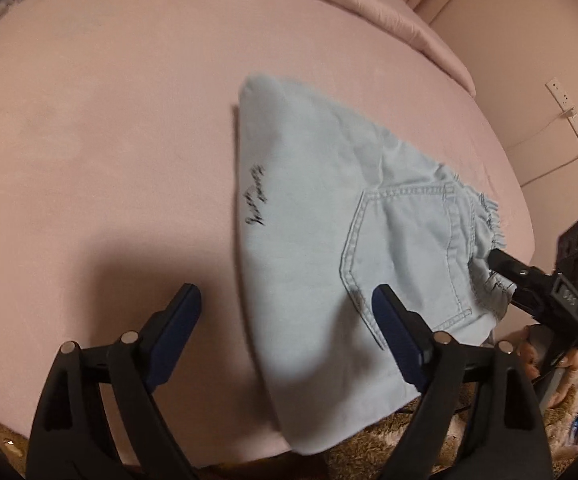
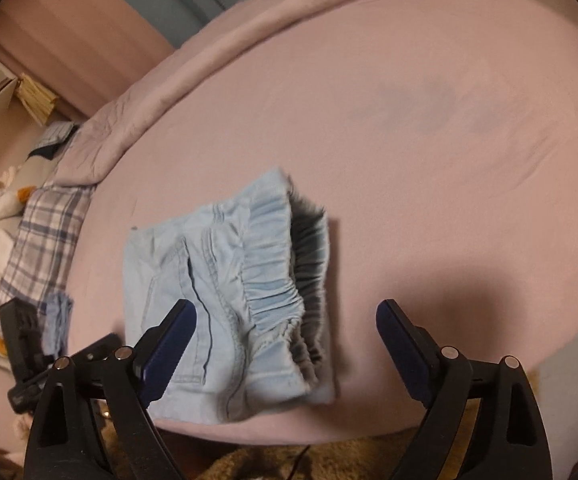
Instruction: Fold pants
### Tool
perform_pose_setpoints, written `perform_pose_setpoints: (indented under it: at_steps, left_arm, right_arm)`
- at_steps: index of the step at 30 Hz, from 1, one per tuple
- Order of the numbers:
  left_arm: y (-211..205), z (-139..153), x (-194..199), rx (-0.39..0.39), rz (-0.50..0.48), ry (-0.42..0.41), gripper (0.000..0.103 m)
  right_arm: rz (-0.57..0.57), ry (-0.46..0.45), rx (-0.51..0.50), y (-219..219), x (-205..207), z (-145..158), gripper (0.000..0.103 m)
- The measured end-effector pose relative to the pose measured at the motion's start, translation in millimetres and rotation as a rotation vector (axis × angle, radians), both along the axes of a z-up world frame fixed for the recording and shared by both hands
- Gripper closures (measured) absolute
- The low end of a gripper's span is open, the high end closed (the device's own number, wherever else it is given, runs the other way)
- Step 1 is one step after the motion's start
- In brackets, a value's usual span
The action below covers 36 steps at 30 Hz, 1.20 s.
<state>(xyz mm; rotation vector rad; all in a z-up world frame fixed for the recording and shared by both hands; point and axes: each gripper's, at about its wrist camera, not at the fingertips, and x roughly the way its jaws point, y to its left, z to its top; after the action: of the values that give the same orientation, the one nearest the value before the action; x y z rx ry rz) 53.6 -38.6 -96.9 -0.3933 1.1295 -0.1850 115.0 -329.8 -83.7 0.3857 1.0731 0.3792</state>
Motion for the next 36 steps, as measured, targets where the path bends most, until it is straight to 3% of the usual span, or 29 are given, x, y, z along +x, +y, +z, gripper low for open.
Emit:
perform_pose_setpoints:
  at_steps: [5, 7, 9, 12, 16, 19, 23, 28, 36]
  left_arm:
    - [-11.8, -2.7, 7.4, 0.024, -0.021, -0.008, 0.023]
    - [-17.1, -3.0, 9.2, 0.018, -0.043, -0.015, 0.034]
    - [-21.4, -4.3, 11.4, 0.019, -0.041, -0.018, 0.036]
    - [-23.4, -4.7, 14.4, -0.001, -0.034, -0.020, 0.044]
    - [-21.6, -0.2, 12.5, 0.006, -0.022, -0.023, 0.069]
    - [-23.7, 7.4, 7.4, 0.001, -0.016, -0.045, 0.078]
    - [-26.8, 23.1, 0.8, 0.012, -0.029, -0.079, 0.082]
    - [-24.3, 48.6, -5.1, 0.066, -0.028, -0.153, 0.082]
    - [6.0, 75.8, 8.2, 0.102, 0.038, -0.247, 0.082]
  right_arm:
    - [0.030, -0.003, 0.005, 4.2, 3.1, -4.7, 0.012]
    - [0.023, 0.005, 0.055, 2.8, 7.7, -4.6, 0.012]
    - [0.020, 0.008, 0.097, 2.0, 11.3, -6.6, 0.010]
    - [0.023, 0.001, 0.073, 9.7, 12.8, -4.3, 0.012]
    - [0.043, -0.019, 0.014, 23.8, 10.4, -2.3, 0.047]
    - [0.014, -0.048, -0.059, 33.7, 2.9, 4.2, 0.055]
    - [0.026, -0.097, -0.137, 44.6, -7.7, 23.1, 0.063]
    - [0.066, -0.149, -0.132, 54.5, -15.3, 48.8, 0.063]
    - [0.122, -0.244, -0.132, 77.9, 4.6, 75.1, 0.063]
